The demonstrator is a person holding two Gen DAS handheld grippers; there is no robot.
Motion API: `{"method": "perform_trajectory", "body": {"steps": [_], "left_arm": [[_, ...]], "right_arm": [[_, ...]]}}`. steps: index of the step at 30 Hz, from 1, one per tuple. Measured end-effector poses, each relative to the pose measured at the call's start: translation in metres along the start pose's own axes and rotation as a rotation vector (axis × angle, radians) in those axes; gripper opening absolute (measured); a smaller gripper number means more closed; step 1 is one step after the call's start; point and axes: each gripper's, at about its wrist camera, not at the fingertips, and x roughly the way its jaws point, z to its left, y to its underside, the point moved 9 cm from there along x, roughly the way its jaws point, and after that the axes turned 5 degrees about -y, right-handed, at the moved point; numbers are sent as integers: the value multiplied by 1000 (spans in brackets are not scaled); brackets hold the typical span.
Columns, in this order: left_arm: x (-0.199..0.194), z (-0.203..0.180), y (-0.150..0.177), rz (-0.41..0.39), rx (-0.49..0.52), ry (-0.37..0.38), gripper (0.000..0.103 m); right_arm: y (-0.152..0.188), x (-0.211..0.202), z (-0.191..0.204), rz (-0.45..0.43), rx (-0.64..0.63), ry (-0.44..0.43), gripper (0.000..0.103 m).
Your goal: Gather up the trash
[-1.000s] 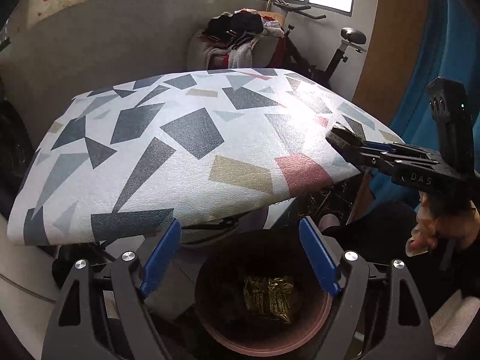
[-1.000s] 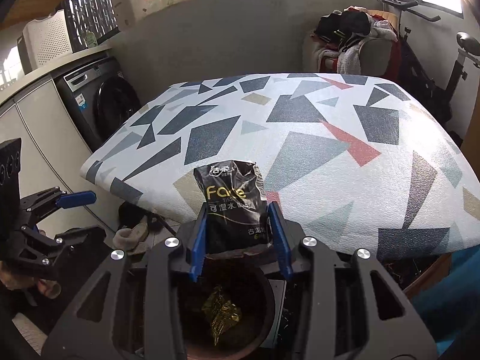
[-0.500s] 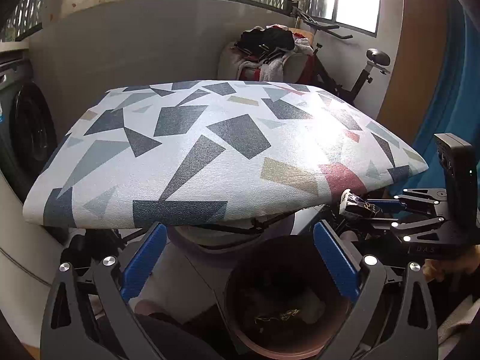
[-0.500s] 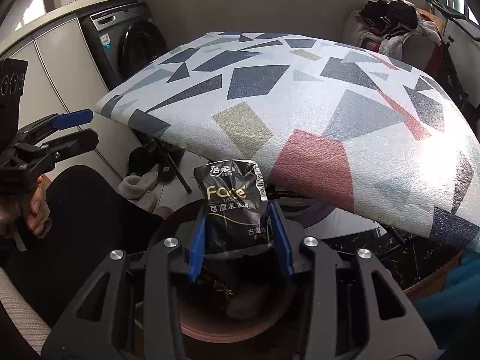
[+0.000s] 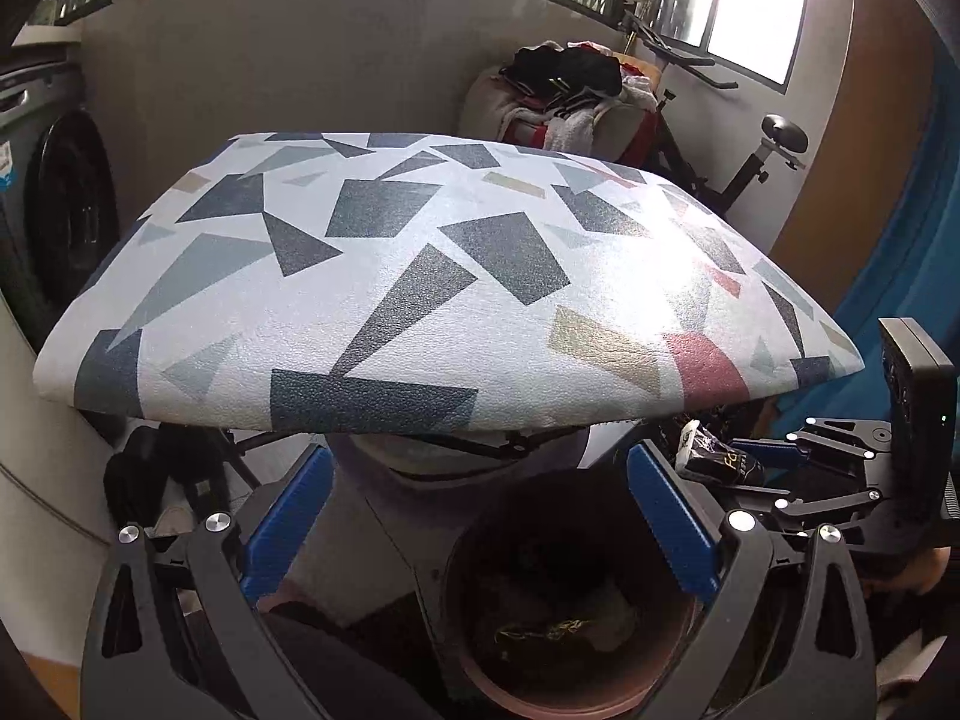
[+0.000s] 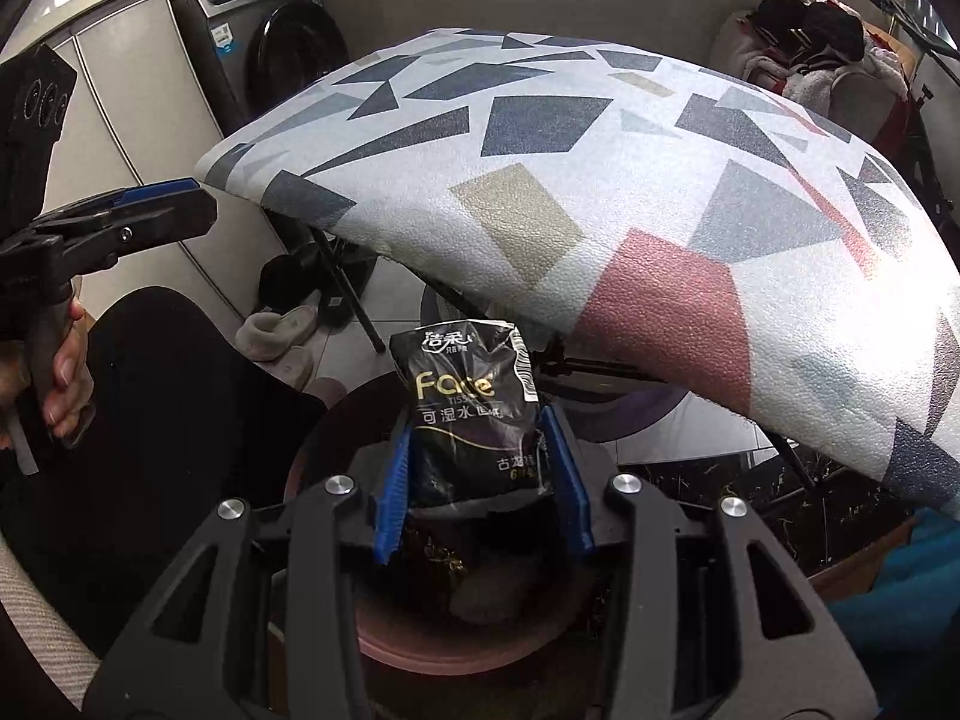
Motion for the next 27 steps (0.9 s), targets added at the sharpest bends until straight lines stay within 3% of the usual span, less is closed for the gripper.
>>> {"method": "perform_trajectory", "body": {"steps": [4,7,9,11,27], "left_arm": [[1,-2,0,3,9,-3,96],[1,-4,1,4,18,-6,96],[2,-4,1,7,19,-7,96],[3,-3,1,11,17,-8,97],[5,-3,1,20,22,-14,97]], "right_arm": [[1,1,2,8,-9,6,50],[1,2,0,12,-8,21,70],[0,2,-2,12,-3,41,90],[0,3,-5,15,7,51,94],[3,8,-19,40,45,102,97]]}}
